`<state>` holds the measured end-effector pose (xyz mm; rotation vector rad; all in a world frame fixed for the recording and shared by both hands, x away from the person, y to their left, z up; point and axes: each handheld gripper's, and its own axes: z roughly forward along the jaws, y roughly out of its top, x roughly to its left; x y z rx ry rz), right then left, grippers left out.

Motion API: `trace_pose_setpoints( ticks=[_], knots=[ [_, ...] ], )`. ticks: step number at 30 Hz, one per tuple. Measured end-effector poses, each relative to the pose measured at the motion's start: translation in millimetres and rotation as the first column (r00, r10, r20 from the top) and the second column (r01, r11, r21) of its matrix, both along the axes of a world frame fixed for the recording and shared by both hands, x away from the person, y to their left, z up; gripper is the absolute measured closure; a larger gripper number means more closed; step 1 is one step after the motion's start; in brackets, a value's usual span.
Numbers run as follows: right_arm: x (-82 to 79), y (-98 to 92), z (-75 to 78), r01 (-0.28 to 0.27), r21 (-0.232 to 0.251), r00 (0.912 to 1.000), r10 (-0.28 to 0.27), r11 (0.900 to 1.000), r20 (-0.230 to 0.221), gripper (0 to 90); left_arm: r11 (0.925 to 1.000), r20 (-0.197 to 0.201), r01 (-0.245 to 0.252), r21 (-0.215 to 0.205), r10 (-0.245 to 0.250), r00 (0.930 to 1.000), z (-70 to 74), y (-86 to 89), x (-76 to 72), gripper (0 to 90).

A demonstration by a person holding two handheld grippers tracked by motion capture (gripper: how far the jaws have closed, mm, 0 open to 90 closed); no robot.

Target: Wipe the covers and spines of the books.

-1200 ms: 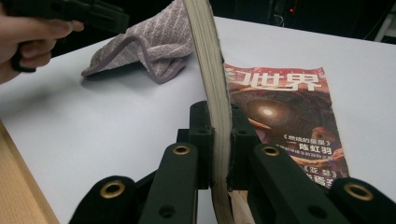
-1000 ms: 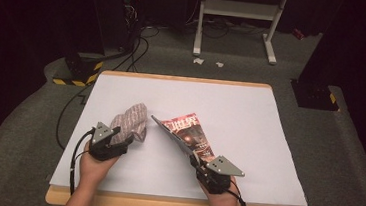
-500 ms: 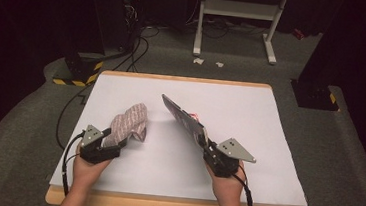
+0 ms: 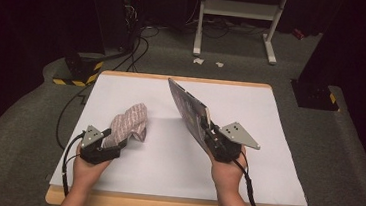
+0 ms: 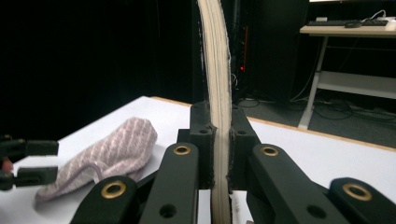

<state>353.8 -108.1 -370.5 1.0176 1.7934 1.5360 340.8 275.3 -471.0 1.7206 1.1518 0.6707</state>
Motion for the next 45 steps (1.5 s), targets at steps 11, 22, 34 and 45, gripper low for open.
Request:
trace_pose_setpoints(
  ticks=[11,22,34,45],
  knots=[
    [-1.0,25.9,7.1,-0.052,0.062,0.9986,0.052,0.997,0.014,84.5,1.0,0.003,0.005,0.002,-0.005,1.0,0.1,-0.5,-0.4,25.3],
    [-6.6,3.0,-13.6,0.058,0.019,0.9982,-0.059,0.998,0.013,84.1,0.9995,0.006,0.03,0.011,-0.03,0.9995,1.3,-7.0,-1.0,25.6],
    [-3.0,-49.2,-56.2,0.209,-0.049,0.9736,-0.213,0.977,-0.083,77.7,0.9984,-0.001,0.057,0.008,-0.057,0.9984,-0.1,-13.2,-1.4,25.7],
    [-3.0,-76.3,-96.4,0.277,-0.14,0.9374,-0.3,0.95,-0.177,63.0,0.9965,-0.015,0.083,0.007,-0.083,0.9964,-1.7,-18.5,-1.2,26.1]
  ],
)
